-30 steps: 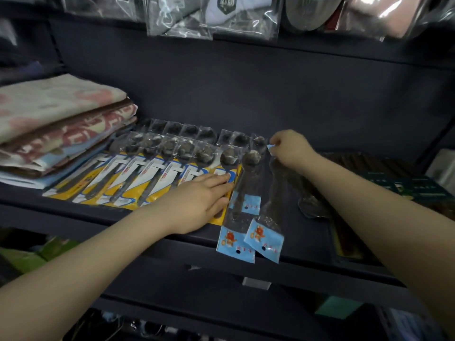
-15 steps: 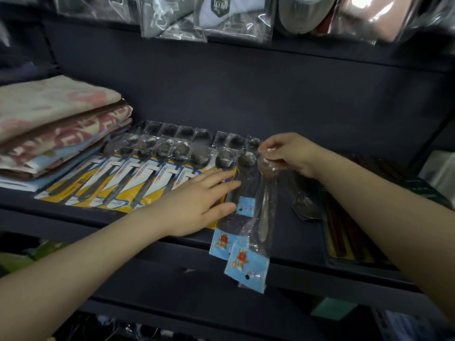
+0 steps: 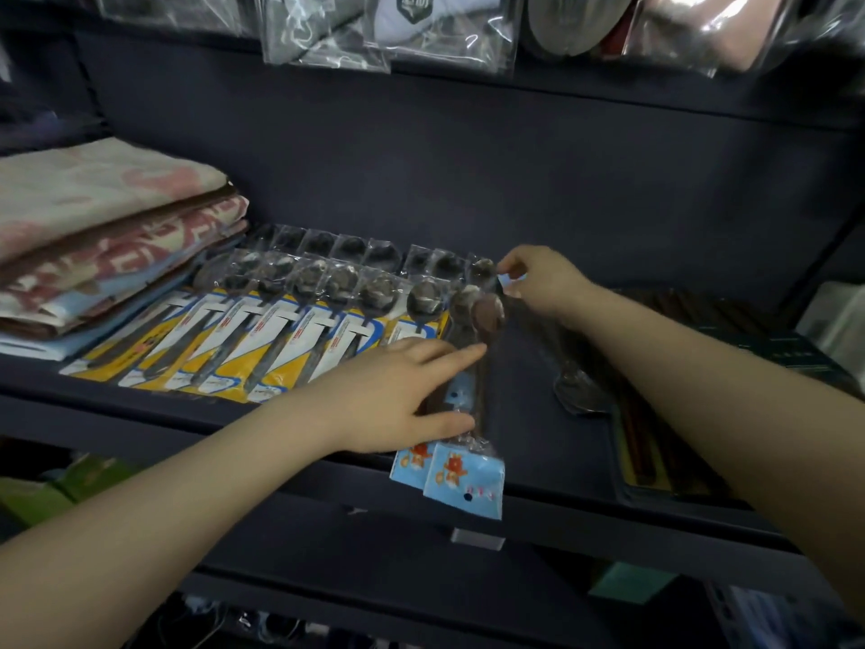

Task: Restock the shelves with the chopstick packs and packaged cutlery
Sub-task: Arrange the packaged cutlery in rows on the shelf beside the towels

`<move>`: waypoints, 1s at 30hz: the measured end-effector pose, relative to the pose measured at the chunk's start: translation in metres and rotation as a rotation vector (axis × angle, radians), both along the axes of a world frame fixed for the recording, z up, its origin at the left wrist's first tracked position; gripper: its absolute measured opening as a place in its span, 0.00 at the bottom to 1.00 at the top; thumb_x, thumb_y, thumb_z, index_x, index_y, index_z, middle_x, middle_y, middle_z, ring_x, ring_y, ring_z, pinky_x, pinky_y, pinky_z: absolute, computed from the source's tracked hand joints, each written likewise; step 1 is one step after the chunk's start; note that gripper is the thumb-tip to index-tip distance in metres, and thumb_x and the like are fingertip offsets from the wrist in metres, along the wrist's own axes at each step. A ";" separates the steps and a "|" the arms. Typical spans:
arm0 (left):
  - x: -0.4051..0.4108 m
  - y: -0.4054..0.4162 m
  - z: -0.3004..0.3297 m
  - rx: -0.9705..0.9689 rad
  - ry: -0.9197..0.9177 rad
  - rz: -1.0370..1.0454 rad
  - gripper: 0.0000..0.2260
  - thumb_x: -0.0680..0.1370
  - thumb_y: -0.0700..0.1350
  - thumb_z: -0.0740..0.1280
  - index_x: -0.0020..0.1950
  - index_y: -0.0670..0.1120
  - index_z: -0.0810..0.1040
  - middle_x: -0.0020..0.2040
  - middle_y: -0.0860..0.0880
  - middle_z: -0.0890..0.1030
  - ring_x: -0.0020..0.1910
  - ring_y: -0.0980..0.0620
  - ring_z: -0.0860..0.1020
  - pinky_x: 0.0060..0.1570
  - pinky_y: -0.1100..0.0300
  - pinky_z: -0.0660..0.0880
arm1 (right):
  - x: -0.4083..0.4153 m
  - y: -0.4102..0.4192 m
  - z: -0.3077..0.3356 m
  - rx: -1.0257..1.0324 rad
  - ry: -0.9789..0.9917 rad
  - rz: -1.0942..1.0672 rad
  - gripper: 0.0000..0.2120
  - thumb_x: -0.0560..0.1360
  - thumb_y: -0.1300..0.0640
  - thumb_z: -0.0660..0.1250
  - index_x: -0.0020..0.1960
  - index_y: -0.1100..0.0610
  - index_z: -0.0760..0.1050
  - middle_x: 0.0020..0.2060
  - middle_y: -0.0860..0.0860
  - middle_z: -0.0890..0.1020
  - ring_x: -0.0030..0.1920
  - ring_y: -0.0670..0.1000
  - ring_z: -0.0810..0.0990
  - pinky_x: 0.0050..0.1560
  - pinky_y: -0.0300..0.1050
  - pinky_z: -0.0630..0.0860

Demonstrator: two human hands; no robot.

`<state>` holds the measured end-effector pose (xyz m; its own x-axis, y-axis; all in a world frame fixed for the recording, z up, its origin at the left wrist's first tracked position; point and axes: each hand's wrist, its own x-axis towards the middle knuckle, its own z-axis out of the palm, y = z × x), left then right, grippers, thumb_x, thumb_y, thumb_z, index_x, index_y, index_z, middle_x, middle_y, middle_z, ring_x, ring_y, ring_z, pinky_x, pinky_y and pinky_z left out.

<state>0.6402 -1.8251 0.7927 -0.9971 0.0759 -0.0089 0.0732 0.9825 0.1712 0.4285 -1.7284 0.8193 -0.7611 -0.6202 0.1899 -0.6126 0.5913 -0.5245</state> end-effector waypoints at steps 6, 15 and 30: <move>-0.009 0.002 -0.004 -0.119 0.035 0.007 0.32 0.71 0.69 0.46 0.73 0.59 0.54 0.72 0.54 0.57 0.70 0.53 0.54 0.69 0.55 0.55 | 0.022 0.069 0.042 0.568 0.114 0.432 0.18 0.74 0.69 0.63 0.59 0.53 0.78 0.50 0.43 0.78 0.53 0.45 0.76 0.57 0.39 0.71; -0.016 0.011 -0.005 -0.217 0.128 0.058 0.40 0.64 0.69 0.35 0.73 0.58 0.57 0.68 0.53 0.61 0.66 0.52 0.59 0.65 0.55 0.58 | 0.046 0.090 0.030 0.793 0.180 0.647 0.18 0.73 0.62 0.67 0.60 0.47 0.73 0.66 0.45 0.69 0.65 0.47 0.67 0.68 0.45 0.64; -0.019 0.015 0.015 0.306 0.396 0.051 0.30 0.72 0.63 0.49 0.67 0.49 0.68 0.65 0.54 0.70 0.64 0.57 0.67 0.60 0.67 0.60 | 0.044 0.081 0.053 0.050 0.391 0.592 0.04 0.74 0.58 0.59 0.46 0.53 0.72 0.42 0.52 0.81 0.40 0.43 0.76 0.46 0.32 0.71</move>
